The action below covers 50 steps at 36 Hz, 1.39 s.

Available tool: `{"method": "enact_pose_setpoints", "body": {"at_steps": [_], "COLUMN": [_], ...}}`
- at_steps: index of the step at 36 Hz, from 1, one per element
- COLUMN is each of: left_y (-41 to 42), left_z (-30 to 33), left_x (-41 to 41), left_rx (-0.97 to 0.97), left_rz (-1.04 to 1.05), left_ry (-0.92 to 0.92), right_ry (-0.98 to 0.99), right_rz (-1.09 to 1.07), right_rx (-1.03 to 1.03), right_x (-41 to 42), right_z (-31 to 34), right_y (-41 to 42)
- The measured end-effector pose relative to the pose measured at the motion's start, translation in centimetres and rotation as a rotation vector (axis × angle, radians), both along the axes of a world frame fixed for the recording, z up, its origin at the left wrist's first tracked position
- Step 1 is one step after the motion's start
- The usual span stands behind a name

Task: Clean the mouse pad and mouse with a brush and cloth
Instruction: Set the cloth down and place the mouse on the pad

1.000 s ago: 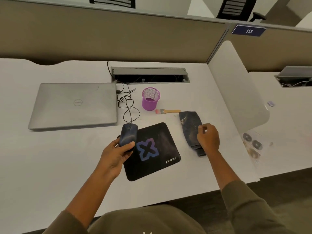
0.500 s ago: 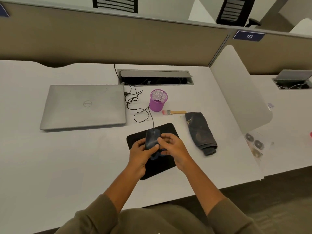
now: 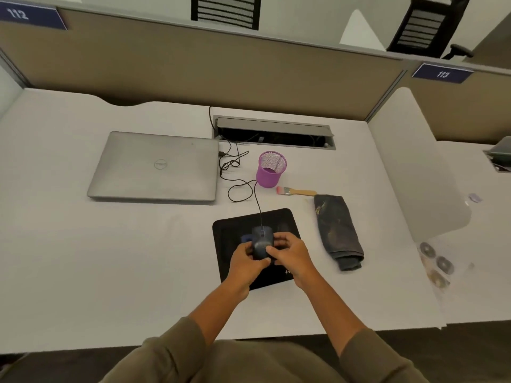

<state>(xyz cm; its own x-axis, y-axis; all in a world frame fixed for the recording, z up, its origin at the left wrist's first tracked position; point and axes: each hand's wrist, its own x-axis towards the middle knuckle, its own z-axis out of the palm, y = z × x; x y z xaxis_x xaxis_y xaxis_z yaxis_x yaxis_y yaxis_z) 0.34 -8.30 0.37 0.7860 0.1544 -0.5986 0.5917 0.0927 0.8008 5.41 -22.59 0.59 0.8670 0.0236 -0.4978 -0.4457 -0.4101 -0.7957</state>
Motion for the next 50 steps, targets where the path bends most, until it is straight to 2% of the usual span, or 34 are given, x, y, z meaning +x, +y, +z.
{"method": "enact_pose_setpoints", "body": {"at_steps": [22, 27, 31, 34, 42, 50], "left_y": [-1.8, -1.7, -1.7, -1.7, -1.2, 0.1], "left_z": [-1.7, -1.8, -1.2, -0.5, -0.1, -0.9], "left_x": [0.0, 0.2, 0.7, 1.4, 4.8, 6.5], "left_rx": [0.098, 0.169, 0.308, 0.537, 1.010, 1.160], "left_rz": [0.031, 0.046, 0.005, -0.096, -0.374, -0.502], "left_ry": [-0.001, -0.008, -0.026, -0.109, -0.293, -0.248], "right_ry": [-0.084, -0.133, -0.198, -0.253, -0.452, -0.522], "right_rz": [0.160, 0.196, 0.172, 0.162, 0.330, 0.581], "right_rx": [-0.187, -0.224, -0.266, -0.297, -0.510, -0.791], "right_x": [1.0, 2.1, 4.7, 7.3, 13.5, 16.3], "right_z": [-1.9, -1.6, -0.6, 0.4, 2.0, 1.4], "right_y": [-0.2, -0.7, -1.5, -2.1, -2.2, -1.9]}}
